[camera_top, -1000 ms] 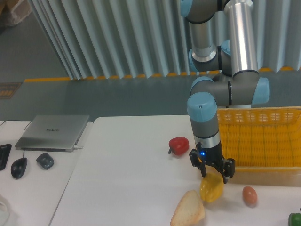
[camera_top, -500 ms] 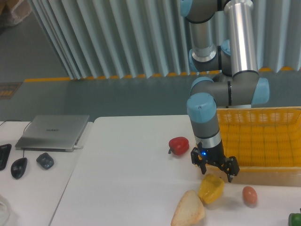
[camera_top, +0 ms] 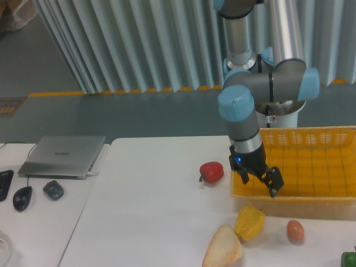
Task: Place the yellow pepper on the table
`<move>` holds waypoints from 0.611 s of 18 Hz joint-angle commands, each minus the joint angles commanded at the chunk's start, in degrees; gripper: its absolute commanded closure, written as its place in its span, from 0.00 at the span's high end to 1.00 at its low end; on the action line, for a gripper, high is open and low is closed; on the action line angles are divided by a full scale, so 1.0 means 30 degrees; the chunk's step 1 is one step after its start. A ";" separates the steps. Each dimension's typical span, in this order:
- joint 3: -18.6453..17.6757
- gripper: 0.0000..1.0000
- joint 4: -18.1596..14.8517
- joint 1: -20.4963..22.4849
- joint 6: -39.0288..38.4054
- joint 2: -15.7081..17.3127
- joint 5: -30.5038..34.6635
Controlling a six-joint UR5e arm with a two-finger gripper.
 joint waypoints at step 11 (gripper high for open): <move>0.0000 1.00 -0.1292 0.0674 0.6046 0.0325 0.1202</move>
